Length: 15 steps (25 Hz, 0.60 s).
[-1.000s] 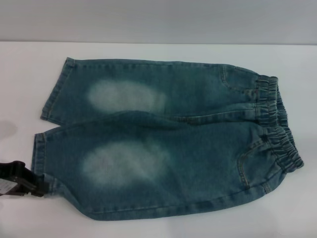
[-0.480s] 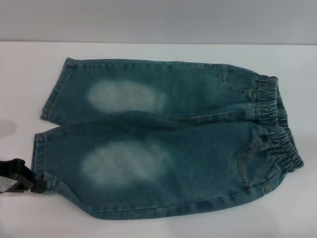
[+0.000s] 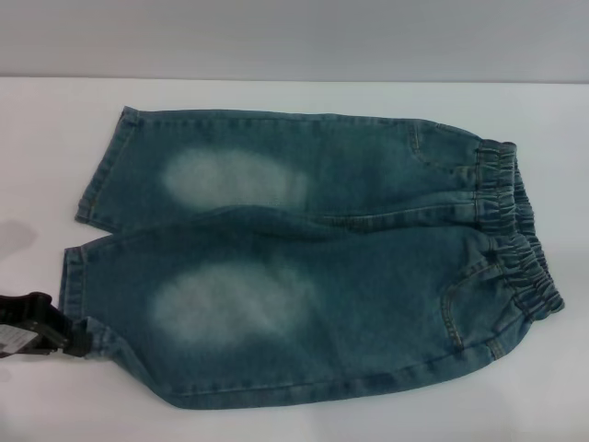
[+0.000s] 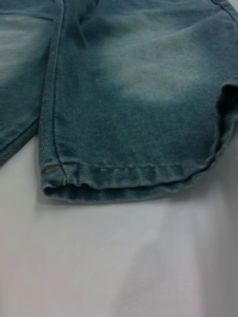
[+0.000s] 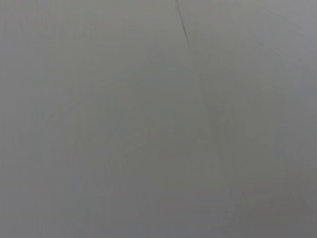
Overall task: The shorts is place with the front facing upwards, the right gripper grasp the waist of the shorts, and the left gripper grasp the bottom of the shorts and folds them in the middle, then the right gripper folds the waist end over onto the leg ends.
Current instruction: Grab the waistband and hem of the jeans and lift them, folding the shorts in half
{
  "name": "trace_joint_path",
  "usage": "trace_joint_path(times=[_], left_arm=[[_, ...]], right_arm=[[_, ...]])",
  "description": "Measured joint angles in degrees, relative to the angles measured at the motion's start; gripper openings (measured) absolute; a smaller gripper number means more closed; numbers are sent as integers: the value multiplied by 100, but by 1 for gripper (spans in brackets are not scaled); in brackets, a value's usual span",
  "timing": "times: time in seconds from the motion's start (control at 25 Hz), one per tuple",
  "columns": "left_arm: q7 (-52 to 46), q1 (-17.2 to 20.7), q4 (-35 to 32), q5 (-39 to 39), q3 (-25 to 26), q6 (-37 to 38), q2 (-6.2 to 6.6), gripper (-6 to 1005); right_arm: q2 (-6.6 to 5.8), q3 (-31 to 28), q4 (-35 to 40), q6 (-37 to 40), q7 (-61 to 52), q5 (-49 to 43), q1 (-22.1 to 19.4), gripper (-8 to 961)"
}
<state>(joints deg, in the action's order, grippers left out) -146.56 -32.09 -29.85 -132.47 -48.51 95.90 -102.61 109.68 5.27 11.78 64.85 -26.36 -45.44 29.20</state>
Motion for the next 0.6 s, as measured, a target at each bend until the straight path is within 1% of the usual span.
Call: trace_joint_path(times=[0.4,0.44,0.6], left_arm=[[-15,-19,-26,-7,0,-33,-2,17],[-112,-39,-40,2,78,-52,31,17],[-143,-84,-47,11,353,0,53,17]], right_arm=[[1,11,6,-6,-78,-3,-3,426],[0,31,40,-42,-177,-17,-3,425],[1,278,361,-362,-1035,-299,-23,422]])
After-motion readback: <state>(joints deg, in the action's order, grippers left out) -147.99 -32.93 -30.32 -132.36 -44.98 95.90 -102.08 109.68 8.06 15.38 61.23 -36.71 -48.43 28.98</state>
